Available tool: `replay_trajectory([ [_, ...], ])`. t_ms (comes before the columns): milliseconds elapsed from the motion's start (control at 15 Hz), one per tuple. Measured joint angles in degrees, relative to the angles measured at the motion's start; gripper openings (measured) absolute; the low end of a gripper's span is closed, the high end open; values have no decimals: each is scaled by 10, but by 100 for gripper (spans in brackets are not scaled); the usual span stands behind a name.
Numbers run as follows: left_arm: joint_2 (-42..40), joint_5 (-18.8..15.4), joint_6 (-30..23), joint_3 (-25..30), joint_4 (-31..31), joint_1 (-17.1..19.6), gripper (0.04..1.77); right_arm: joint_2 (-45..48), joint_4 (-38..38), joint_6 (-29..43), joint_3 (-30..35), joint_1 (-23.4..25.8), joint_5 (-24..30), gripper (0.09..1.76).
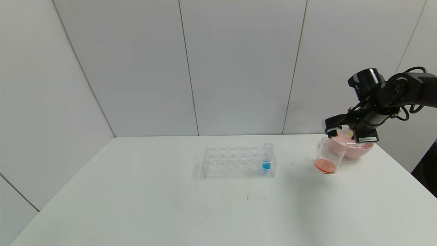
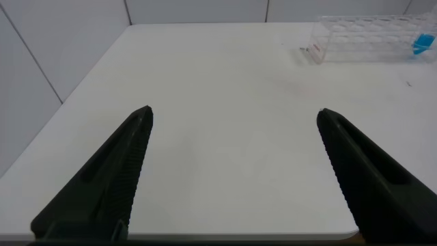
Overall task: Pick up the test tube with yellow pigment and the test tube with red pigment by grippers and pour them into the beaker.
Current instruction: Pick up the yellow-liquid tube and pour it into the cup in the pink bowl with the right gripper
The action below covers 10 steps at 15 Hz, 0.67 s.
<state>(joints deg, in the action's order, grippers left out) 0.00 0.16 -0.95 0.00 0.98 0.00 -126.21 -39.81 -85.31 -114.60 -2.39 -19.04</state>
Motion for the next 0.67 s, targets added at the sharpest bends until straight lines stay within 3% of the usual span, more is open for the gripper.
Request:
replay_trajectory([
  [667,0,0,0,0,0,0,172,5,0,-41,0,-18,-46,50],
])
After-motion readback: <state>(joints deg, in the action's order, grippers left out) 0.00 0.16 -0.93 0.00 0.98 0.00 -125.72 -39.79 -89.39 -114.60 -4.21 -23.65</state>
